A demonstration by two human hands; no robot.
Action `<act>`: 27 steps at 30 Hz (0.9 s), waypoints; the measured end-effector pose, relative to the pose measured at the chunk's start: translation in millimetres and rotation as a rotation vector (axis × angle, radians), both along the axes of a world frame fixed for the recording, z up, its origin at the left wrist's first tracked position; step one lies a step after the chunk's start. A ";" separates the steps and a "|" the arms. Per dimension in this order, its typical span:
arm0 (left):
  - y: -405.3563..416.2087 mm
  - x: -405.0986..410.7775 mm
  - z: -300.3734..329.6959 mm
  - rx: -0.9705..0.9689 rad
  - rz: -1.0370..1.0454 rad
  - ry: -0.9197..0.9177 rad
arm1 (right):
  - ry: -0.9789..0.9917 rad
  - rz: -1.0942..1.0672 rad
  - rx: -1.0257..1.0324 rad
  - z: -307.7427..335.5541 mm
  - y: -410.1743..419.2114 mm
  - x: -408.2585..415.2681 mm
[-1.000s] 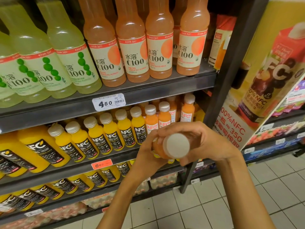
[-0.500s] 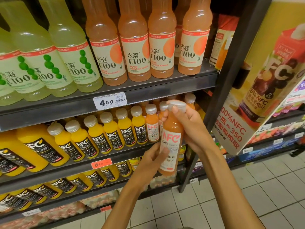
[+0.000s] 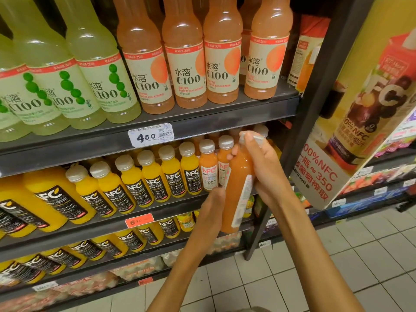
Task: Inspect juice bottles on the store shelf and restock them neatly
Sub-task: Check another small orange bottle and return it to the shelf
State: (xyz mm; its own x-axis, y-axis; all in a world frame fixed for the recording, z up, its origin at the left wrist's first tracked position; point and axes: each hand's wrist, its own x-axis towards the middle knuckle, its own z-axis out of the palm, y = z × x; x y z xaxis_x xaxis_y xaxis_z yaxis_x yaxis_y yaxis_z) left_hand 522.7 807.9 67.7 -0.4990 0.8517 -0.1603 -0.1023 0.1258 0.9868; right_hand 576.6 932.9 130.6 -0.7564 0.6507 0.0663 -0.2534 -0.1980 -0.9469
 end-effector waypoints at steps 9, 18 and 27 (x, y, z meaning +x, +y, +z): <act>-7.0 -3.5 -4.7 0.124 -0.228 -0.457 | 0.168 0.168 -0.248 2.4 1.0 2.4; 7.2 2.0 -5.2 0.033 0.014 0.041 | -0.039 -0.108 0.103 -1.1 1.8 2.4; 5.9 -2.8 -9.2 0.140 -0.195 -0.482 | 0.038 0.082 -0.073 2.4 13.6 4.1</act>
State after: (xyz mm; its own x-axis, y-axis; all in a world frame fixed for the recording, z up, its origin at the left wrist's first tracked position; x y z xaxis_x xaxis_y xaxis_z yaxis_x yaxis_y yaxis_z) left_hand 519.9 813.8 58.6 -0.2276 0.9508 -0.2102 -0.5354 0.0582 0.8426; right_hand 580.7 946.5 133.0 -0.8053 0.5907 0.0512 -0.2693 -0.2874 -0.9192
